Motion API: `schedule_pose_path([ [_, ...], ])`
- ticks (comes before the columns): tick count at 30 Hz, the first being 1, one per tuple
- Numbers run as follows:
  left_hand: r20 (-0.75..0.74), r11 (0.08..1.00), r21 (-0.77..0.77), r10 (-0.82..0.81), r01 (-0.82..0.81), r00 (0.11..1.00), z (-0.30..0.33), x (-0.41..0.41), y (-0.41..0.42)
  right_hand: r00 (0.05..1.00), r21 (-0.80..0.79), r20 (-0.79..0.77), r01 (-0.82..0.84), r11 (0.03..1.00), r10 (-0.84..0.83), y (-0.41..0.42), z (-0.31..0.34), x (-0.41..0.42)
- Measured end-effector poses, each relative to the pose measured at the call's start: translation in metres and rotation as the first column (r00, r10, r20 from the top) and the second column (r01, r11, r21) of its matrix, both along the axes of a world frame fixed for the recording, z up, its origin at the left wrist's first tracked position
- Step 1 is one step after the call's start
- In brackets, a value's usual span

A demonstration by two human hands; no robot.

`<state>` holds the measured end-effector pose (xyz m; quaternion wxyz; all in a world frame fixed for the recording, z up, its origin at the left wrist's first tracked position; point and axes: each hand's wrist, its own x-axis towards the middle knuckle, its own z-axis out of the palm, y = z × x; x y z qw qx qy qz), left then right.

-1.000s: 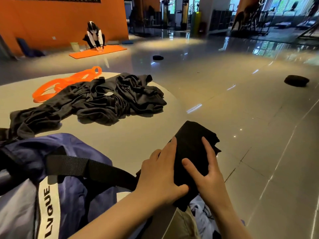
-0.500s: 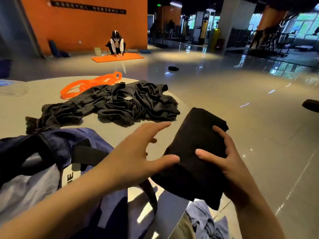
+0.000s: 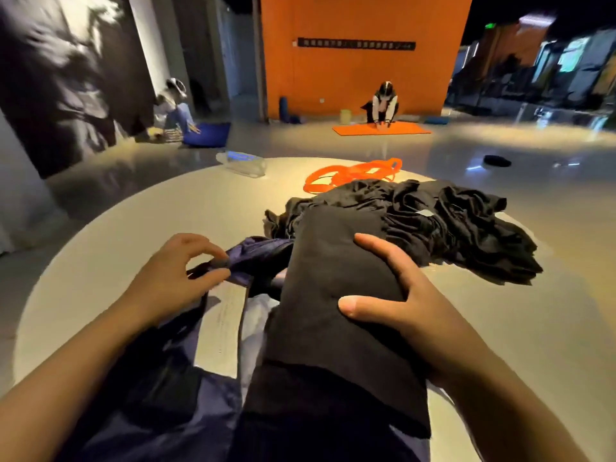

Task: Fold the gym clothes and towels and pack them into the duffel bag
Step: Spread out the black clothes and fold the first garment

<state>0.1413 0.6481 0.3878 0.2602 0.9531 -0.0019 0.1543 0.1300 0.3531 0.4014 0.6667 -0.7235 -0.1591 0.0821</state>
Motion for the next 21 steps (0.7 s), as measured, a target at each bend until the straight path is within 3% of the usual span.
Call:
schedule_pose_path([
  [3, -0.214, 0.995, 0.066, -0.055, 0.071, 0.975, -0.023, 0.000, -0.002, 0.991, -0.252, -0.061, -0.131, 0.959, 0.119, 0.026, -0.010, 0.007],
  [5, -0.294, 0.986, 0.160, 0.014, 0.035, 0.956, -0.031, 0.003, -0.007, 0.980, -0.338, -0.122, -0.191, 0.921, 0.159, 0.037, -0.017, 0.013],
  [9, -0.334, 0.964, 0.262, 0.056, 0.036, 0.941, -0.028, 0.010, -0.017, 0.977, -0.457, -0.151, -0.203, 0.866, 0.149, 0.045, -0.025, 0.026],
  [13, -0.358, 0.979, 0.195, 0.010, 0.064, 0.934, 0.013, 0.007, -0.021, 0.981, -0.616, -0.075, -0.185, 0.766, 0.176, 0.045, -0.015, 0.037],
  [18, -0.253, 0.992, 0.104, -0.045, 0.073, 0.966, 0.080, 0.000, -0.032, 0.985, -0.868, 0.069, -0.018, 0.495, 0.157, 0.032, 0.022, 0.066],
  [21, -0.215, 0.999, 0.026, -0.039, 0.046, 0.976, 0.088, 0.000, -0.044, 0.948, -0.933, 0.200, 0.107, 0.344, 0.246, 0.048, 0.034, 0.064],
])
